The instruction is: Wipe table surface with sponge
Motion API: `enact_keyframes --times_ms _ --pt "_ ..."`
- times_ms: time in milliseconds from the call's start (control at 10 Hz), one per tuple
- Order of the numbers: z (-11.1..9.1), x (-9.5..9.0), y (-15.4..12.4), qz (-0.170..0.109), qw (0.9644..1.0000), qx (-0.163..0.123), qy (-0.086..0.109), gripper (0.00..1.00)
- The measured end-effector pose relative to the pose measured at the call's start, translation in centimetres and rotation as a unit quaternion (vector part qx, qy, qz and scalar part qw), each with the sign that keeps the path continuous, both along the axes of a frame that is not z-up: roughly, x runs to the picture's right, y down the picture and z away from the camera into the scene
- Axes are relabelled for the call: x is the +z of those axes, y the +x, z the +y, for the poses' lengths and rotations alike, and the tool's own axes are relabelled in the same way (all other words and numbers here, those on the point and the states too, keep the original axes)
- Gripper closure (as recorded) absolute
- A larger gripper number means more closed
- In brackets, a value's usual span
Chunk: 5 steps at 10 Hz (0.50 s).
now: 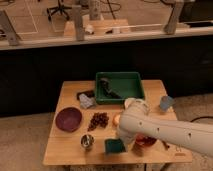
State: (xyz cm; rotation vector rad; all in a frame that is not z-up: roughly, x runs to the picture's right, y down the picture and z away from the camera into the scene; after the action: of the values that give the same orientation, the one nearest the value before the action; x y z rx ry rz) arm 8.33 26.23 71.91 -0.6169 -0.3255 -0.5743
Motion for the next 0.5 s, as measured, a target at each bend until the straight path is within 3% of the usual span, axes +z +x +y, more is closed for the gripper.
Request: enact_keyframes --times_ms 500 --pt "1.6 3.4 1.1 -0.001 0.9998 0.015 0.011 0.95"
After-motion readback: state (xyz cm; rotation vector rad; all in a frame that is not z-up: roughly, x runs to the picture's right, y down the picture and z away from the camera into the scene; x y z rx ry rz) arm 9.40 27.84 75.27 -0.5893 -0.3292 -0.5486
